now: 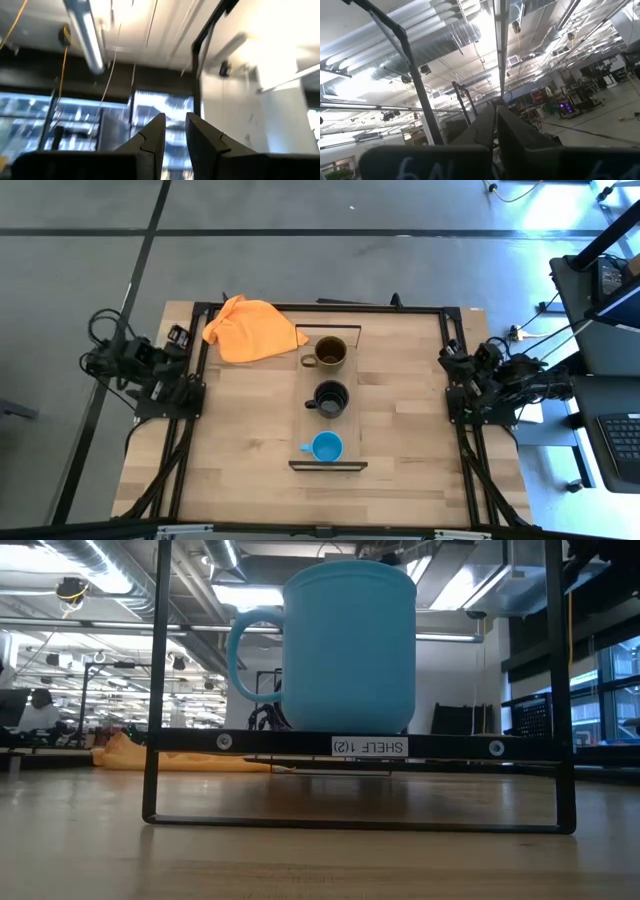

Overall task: Stack small to large cups/mugs on shelf
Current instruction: Return to Home Position

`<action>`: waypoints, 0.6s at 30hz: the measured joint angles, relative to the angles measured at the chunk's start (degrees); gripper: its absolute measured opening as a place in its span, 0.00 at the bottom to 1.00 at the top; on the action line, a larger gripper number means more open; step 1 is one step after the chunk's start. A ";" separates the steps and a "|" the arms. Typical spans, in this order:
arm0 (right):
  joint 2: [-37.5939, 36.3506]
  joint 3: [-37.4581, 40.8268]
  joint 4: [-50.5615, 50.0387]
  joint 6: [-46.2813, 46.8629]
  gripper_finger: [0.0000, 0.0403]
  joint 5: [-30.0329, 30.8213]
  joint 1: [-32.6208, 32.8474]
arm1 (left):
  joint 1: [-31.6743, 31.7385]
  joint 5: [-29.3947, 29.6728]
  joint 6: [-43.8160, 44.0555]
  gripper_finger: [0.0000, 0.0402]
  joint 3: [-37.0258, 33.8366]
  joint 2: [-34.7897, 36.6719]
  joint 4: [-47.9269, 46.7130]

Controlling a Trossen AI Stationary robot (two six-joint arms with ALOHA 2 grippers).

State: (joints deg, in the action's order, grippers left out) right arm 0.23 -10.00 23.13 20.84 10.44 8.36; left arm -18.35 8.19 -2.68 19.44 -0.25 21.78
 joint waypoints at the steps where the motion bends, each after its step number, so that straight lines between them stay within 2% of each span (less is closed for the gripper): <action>1: 0.00 0.00 0.02 -0.07 0.06 0.00 0.00 | 0.00 -0.64 0.02 0.18 -1.91 0.00 3.47; 10: 0.00 0.00 -0.17 0.74 0.06 -0.13 0.00 | 0.00 -0.56 1.36 0.18 -14.85 0.02 24.30; 15: 0.00 0.00 -0.28 1.44 0.06 -1.31 0.01 | 0.00 2.91 -0.33 0.18 -18.99 0.02 29.77; 18: 0.00 0.00 -0.39 1.62 0.06 -1.55 0.00 | 0.04 3.48 -2.04 0.18 -18.84 0.04 30.18</action>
State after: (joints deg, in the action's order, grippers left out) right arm 0.23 -10.00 22.75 22.46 8.88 8.36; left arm -18.31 11.66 -4.72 0.60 -0.21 51.96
